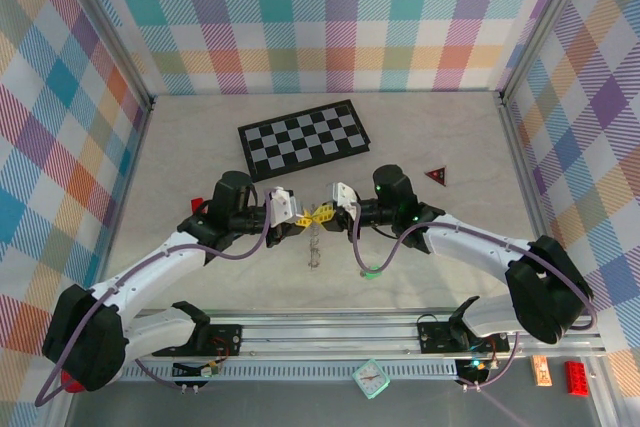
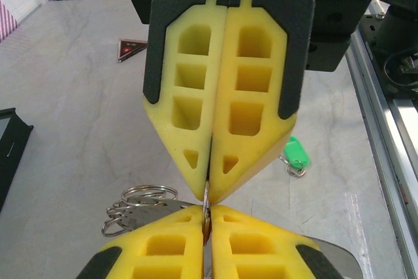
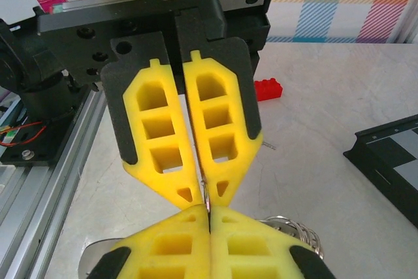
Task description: Put the keys on the keyring
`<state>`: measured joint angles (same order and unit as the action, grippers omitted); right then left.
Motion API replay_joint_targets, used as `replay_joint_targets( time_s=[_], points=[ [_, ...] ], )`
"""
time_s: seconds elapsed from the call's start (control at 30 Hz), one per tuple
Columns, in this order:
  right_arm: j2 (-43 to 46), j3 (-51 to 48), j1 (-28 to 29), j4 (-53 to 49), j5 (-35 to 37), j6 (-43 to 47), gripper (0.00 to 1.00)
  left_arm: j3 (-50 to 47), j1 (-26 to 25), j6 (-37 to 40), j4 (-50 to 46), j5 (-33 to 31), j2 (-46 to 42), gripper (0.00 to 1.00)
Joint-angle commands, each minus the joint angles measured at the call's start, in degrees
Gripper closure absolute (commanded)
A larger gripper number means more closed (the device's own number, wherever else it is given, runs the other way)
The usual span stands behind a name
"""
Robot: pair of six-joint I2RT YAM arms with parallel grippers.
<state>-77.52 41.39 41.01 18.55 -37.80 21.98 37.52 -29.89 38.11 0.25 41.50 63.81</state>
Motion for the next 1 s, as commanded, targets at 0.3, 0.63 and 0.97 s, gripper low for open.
replay_joint_targets(
  time_s=[0.3, 0.63, 0.97],
  points=[
    [2.2, 0.0, 1.2, 2.2, 2.0, -2.2, 0.86, 0.3, 0.1, -0.4, 2.9, 0.6, -0.7, 1.00],
    [18.8, -2.9, 1.4, -24.9, 34.1, -27.3, 0.75, 2.7, 0.2, -0.1, -2.2, -4.0, -0.1, 1.00],
    [17.5, -1.9, 1.6, -53.3, 35.2, -53.4, 0.75, 5.1, 0.2, -2.2, -4.3, -2.4, 2.6, 1.00]
  ],
)
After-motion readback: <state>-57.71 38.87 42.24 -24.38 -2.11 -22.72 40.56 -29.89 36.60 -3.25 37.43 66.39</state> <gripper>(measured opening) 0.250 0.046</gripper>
